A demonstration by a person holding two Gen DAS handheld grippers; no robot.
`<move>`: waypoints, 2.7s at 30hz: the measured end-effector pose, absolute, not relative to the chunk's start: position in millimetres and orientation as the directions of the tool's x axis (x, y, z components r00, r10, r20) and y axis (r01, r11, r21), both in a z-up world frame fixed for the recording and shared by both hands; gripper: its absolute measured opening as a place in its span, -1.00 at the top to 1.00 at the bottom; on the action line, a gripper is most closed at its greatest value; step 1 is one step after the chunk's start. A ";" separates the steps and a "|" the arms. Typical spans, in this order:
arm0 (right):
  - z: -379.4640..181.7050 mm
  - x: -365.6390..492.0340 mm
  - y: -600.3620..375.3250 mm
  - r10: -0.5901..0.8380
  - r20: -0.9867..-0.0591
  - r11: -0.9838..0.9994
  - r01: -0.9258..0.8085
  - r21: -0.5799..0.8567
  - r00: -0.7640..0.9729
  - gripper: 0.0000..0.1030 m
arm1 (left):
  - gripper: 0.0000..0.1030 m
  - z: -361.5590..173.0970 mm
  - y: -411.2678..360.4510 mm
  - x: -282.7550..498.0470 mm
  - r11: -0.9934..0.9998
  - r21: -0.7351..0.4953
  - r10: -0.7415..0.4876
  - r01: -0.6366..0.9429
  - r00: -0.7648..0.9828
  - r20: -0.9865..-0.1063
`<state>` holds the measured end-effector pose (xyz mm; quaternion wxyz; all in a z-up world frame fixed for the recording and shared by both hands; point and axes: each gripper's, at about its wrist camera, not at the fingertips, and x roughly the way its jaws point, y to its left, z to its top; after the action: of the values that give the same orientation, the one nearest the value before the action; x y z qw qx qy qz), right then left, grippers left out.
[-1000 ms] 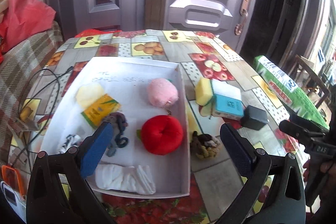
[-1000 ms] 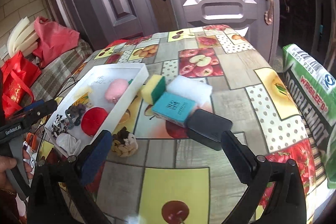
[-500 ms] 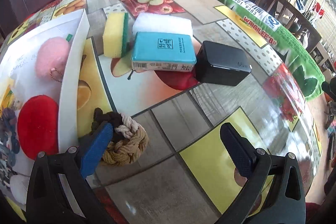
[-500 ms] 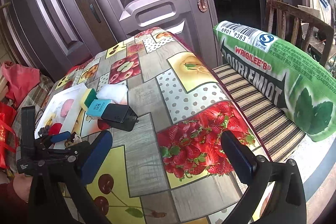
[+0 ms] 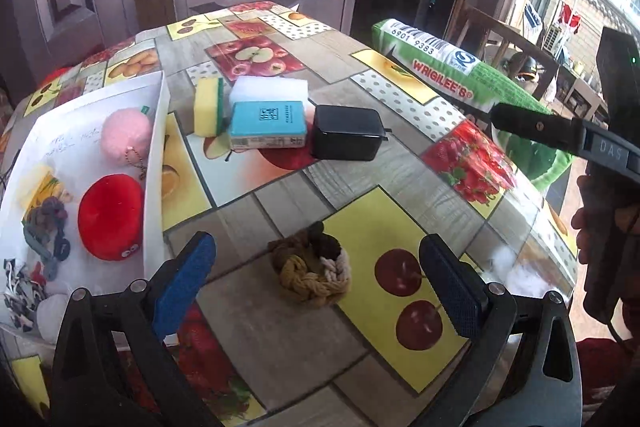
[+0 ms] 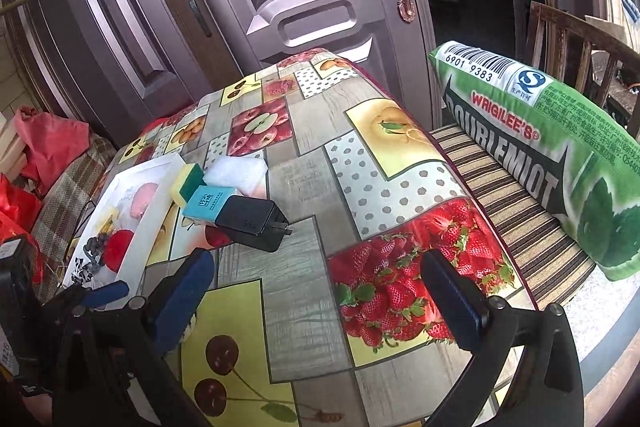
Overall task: Organize soft objects
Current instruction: 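Move the left tool to the beige rope ring while the right tool approaches the white foam block, then grasp the beige rope ring with the left tool while the right tool grasps the white foam block, then carry the rope ring with the left tool while the right tool carries the foam block to the tray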
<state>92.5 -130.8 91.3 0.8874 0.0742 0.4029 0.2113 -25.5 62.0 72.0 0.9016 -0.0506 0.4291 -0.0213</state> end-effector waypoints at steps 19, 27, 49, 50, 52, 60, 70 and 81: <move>106.6 163.1 -65.4 0.523 -0.676 0.820 -0.523 0.234 0.518 -1.00 | 0.02 12.8 29.3 -4.4 0.989 -0.053 -0.115 0.138 0.499 -0.859; 69.5 218.1 28.1 0.448 -0.797 0.755 -0.648 0.095 0.405 -0.99 | 0.04 10.6 37.2 -18.6 0.990 -0.102 -0.141 0.100 0.556 -0.820; 36.7 248.0 84.0 0.418 -0.864 0.637 -0.769 0.057 0.282 -0.22 | 0.04 8.4 33.2 -22.0 0.994 -0.078 -0.110 0.080 0.586 -0.803; 44.4 245.9 77.9 0.436 -0.848 0.648 -0.759 0.065 0.300 -0.22 | 0.04 8.4 34.1 -22.0 0.993 -0.084 -0.114 0.079 0.586 -0.802; 62.7 239.3 62.0 0.481 -0.810 0.674 -0.732 0.098 0.335 -0.22 | 0.06 8.9 34.9 -21.0 0.993 -0.089 -0.116 0.076 0.585 -0.803; 116.8 193.2 -10.1 0.638 -0.651 0.716 -0.628 0.305 0.411 -0.22 | 0.36 13.1 46.3 -22.6 0.990 -0.141 -0.127 0.023 0.588 -0.799; 169.1 145.3 -50.5 0.677 -0.488 0.731 -0.582 0.357 0.551 -0.22 | 0.39 66.2 54.6 -37.7 0.994 -0.104 -0.084 0.013 0.692 -0.717; 190.3 114.5 -52.6 0.657 -0.414 0.752 -0.587 0.301 0.630 -0.22 | 0.38 181.2 116.4 -61.1 0.970 -0.031 0.190 -0.240 0.834 -0.518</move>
<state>114.5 -52.6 190.3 0.9001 0.0686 0.2564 0.3455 -61.1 116.4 181.2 0.9565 -0.0473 0.2650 0.1125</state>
